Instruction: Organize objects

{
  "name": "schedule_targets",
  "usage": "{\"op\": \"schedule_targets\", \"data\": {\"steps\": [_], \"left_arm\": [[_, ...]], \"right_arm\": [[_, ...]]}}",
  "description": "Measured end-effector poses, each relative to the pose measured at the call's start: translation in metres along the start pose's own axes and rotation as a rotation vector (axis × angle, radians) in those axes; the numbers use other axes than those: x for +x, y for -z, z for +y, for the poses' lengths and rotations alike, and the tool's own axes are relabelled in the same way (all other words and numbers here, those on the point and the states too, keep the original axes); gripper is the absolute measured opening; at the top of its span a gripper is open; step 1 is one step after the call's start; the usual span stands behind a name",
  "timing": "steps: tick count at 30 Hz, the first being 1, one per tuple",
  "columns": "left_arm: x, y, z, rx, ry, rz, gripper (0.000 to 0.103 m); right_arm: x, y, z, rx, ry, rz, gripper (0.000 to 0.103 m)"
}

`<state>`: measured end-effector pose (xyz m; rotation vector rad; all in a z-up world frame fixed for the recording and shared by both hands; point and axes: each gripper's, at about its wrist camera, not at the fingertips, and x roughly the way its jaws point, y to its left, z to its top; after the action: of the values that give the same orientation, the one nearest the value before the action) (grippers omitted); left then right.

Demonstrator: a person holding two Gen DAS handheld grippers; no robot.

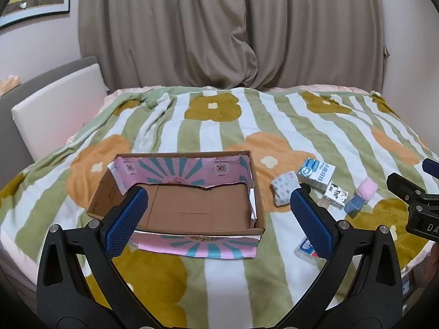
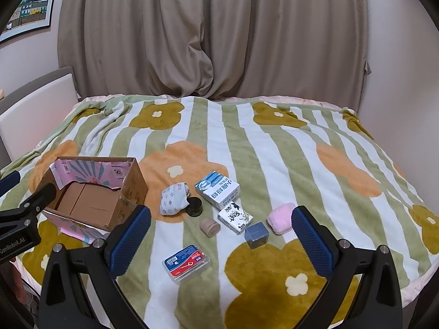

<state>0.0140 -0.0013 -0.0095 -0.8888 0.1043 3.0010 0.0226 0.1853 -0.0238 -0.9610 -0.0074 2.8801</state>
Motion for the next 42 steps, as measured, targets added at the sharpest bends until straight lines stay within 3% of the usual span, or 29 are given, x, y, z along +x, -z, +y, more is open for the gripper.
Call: {"op": "schedule_targets", "data": {"steps": [42], "left_arm": [[0.0001, 0.0042, -0.0004, -0.009, 0.043, -0.001, 0.103]], "right_arm": [[0.0063, -0.001, 0.0091, -0.012, -0.008, 0.017, 0.102]]}}
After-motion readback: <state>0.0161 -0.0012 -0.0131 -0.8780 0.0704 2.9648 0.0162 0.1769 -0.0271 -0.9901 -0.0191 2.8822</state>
